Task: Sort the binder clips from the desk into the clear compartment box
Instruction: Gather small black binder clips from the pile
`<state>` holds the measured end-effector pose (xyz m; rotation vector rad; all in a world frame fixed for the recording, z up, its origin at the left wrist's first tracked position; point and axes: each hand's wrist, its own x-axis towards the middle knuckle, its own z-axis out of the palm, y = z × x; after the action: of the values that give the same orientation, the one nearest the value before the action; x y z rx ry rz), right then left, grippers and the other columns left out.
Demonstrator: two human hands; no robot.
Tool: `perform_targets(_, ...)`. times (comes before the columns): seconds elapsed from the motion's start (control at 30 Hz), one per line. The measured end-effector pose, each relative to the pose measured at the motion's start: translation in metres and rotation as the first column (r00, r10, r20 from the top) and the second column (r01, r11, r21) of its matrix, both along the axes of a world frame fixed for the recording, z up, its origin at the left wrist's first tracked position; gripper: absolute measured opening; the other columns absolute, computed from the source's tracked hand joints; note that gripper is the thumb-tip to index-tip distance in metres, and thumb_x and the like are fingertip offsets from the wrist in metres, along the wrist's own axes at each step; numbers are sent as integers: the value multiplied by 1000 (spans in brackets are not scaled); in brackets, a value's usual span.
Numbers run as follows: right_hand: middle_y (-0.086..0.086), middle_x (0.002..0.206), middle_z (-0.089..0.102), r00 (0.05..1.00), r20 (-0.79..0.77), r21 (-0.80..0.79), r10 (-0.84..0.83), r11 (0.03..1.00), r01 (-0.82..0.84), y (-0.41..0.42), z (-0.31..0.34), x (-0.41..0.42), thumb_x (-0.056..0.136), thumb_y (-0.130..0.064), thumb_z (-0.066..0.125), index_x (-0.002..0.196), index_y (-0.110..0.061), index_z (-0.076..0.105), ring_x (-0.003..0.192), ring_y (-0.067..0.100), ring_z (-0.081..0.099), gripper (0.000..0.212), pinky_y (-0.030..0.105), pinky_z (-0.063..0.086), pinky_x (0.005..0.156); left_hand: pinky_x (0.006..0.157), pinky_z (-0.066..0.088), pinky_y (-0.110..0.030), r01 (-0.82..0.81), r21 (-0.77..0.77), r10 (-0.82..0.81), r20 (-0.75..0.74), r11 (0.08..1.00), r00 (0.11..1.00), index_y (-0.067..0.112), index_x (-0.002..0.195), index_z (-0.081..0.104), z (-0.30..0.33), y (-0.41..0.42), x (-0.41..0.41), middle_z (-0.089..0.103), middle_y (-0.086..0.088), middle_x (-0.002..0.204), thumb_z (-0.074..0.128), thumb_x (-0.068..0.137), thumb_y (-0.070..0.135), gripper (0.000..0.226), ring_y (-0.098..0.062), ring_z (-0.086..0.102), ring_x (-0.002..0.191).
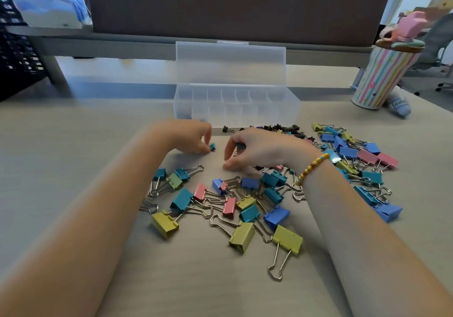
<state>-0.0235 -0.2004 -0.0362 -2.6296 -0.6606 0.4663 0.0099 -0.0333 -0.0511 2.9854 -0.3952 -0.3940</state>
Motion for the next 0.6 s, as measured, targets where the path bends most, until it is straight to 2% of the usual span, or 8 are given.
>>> perform_targets(0.07,-13,79,45,996,-39,-62,82,994,-85,2,5,-8,85,-38,64,102,-26,56,71,2,43,22,19,32,58,84,37,-28,13,15,-13,23,1000,1000,14,118,51,-3,-3,2,53,-7,122,52,93,29,29,-21,49,105)
perform_targets(0.23,-12,72,42,990,-83,-153,117,980,-129,9,8,-14,85,-39,64,101,-22,57,62,3,39,25,17,28,53,73,34,-27,27,38,-29,59,999,998,9,109,56,-6,-6,5,55,-7,103,49,94,26,23,-18,46,88)
perform_targets(0.4,-10,75,47,989,-66,-203,135,968,-146,17,1,-13,85,-41,63,100,-18,59,67,5,43,28,19,31,54,68,35,-29,26,30,-27,60,999,998,2,104,61,-8,-5,6,54,-9,91,48,95,26,29,-20,46,80)
perform_targets(0.47,-8,78,50,992,-49,-194,114,973,-122,18,-3,-10,86,-41,61,102,-17,60,71,7,45,29,20,34,57,60,32,-26,24,32,-25,51,999,998,0,102,61,-9,-4,6,51,-10,85,47,95,24,29,-20,43,75)
perform_targets(0.53,-4,83,53,995,-19,-191,95,977,-97,18,-6,-8,89,-41,58,105,-14,61,71,8,45,31,21,35,58,54,28,-25,29,52,-32,59,998,998,1,93,60,-10,-4,7,47,-8,76,46,94,22,25,-17,39,65)
perform_targets(0.6,1,90,56,997,11,-187,79,980,-75,17,-9,-6,92,-40,54,107,-11,61,74,11,47,33,24,38,62,52,26,-26,36,80,-42,72,996,997,5,72,52,-9,-6,7,40,-4,64,45,93,18,26,-15,33,56)
